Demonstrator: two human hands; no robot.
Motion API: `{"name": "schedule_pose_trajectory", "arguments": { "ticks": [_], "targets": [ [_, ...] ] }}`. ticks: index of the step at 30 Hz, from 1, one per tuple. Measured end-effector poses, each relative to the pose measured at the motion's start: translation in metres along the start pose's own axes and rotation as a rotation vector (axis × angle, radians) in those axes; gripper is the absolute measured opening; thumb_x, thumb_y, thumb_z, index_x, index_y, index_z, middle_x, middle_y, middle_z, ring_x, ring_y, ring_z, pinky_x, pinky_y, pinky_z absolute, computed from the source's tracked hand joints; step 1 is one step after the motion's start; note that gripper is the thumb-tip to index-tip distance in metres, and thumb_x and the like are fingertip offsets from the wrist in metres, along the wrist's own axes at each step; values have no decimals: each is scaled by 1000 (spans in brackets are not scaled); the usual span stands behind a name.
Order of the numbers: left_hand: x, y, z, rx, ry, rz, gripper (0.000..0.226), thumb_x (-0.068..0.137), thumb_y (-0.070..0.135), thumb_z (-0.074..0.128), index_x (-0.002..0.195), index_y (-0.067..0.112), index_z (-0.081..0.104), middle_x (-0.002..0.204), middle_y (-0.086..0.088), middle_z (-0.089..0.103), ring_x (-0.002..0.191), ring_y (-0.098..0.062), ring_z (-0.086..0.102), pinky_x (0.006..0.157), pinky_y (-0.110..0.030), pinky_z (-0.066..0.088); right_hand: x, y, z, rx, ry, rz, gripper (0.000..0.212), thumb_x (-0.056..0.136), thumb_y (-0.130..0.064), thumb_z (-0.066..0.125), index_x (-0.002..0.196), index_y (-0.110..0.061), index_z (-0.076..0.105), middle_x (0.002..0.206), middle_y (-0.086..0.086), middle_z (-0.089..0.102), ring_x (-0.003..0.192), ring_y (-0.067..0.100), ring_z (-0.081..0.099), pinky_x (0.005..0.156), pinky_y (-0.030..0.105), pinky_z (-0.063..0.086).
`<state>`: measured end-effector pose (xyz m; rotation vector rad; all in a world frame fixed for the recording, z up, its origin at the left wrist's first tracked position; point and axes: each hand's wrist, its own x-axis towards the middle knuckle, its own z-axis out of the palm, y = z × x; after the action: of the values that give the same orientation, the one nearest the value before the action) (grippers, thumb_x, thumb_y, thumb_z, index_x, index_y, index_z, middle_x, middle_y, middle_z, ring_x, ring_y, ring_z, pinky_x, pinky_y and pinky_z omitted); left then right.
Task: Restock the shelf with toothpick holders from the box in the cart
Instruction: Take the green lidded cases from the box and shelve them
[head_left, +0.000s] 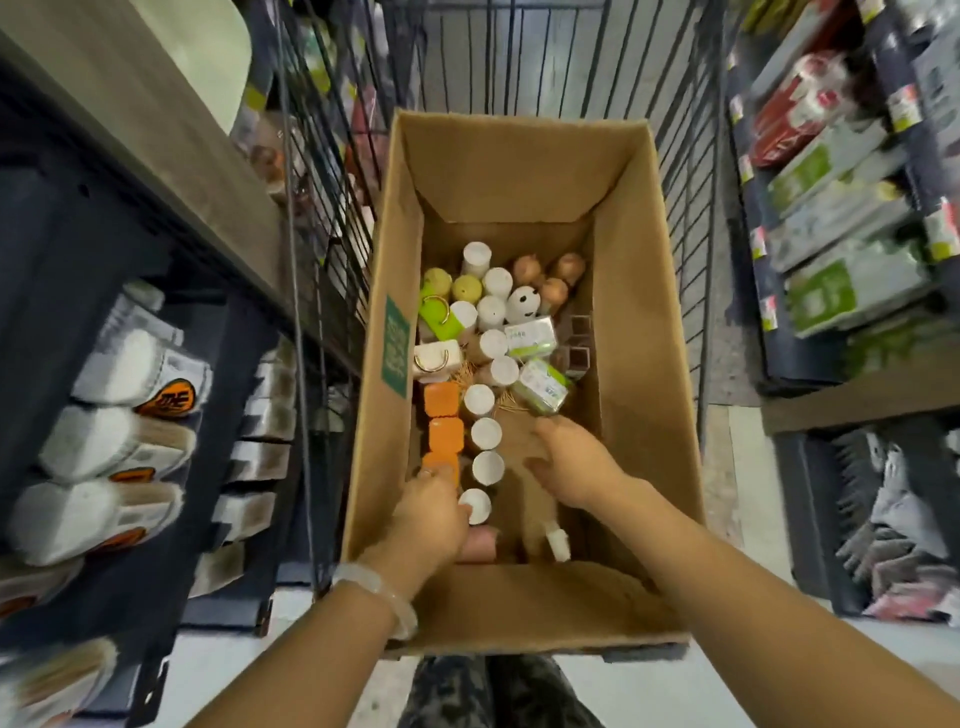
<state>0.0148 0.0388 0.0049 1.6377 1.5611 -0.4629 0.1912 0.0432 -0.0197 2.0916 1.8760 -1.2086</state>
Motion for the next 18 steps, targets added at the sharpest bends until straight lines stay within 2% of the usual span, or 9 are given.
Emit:
{"name": "schedule_pose_trajectory", "arguments": {
  "ticks": [4, 8, 10, 14, 18],
  "targets": [
    [30, 2, 8, -111, 21, -94, 59, 92, 23, 53, 145, 20, 26, 138, -7, 41, 125, -25, 43, 102, -37, 39, 54, -19, 10, 105, 34, -50, 57, 89, -24, 60, 140, -12, 37, 137, 11, 46, 125, 29, 44, 100, 36, 40],
    [48, 0, 9, -257, 100, -127, 62, 92, 19, 53, 145, 28, 22, 128, 0, 48, 118, -19, 49, 101, -36, 42, 109, -42, 9, 204, 109, -103, 72, 85, -22, 65, 147, -16, 27, 138, 15, 40, 126, 30, 41, 99, 36, 38],
    [53, 3, 10, -293, 133, -140, 60, 92, 21, 52, 143, 31, 23, 130, 3, 47, 121, -17, 47, 103, -36, 40, 132, -49, 7, 173, 128, -128, 73, 85, -18, 64, 147, -18, 27, 139, 16, 37, 124, 33, 41, 97, 37, 40],
    [63, 5, 13, -350, 118, -169, 68, 92, 24, 53, 147, 31, 13, 144, 3, 36, 133, -19, 35, 109, -39, 33, 160, -52, 17, -20, 150, -173, 68, 86, -8, 55, 147, -22, 28, 131, 19, 39, 114, 40, 46, 86, 45, 47],
    [66, 6, 12, -421, 94, -188, 72, 92, 25, 55, 148, 30, 10, 145, 4, 34, 135, -17, 32, 112, -36, 30, 164, -45, 24, -116, 155, -168, 62, 88, -8, 51, 145, -20, 32, 131, 18, 40, 111, 40, 49, 79, 42, 47]
  ]
}}
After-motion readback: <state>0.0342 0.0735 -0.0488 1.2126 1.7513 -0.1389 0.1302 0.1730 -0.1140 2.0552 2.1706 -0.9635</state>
